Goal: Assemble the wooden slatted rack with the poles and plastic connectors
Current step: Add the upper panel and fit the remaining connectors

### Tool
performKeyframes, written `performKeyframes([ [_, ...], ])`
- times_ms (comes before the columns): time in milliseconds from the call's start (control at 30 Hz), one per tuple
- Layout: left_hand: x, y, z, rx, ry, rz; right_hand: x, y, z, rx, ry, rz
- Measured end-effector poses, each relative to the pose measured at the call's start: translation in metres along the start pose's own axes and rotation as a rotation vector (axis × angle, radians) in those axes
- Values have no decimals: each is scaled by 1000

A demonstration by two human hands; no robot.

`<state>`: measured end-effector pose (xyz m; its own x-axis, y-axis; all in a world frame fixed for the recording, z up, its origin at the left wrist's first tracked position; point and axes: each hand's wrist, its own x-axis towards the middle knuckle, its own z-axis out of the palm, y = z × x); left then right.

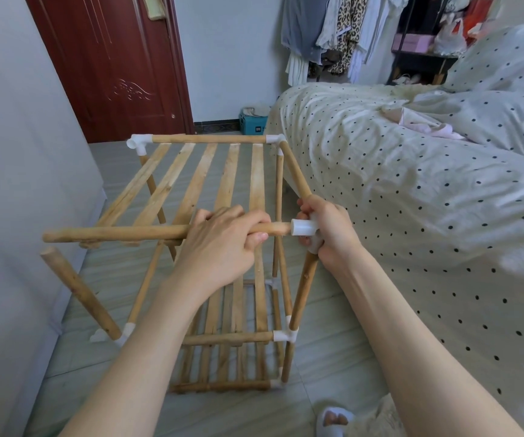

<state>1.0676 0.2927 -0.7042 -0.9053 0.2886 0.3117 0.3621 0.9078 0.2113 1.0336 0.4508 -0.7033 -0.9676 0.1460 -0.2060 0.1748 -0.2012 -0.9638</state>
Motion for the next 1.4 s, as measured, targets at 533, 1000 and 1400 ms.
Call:
performKeyframes([
  [533,9,13,7,41,-3,82,11,-3,-8,-83,-226,217],
  [1000,11,15,-4,36,-18,60,18,-1,-1,-415,-134,-12],
  [1400,3,27,12,56,121,-60,12,2,4,-124,-119,91],
])
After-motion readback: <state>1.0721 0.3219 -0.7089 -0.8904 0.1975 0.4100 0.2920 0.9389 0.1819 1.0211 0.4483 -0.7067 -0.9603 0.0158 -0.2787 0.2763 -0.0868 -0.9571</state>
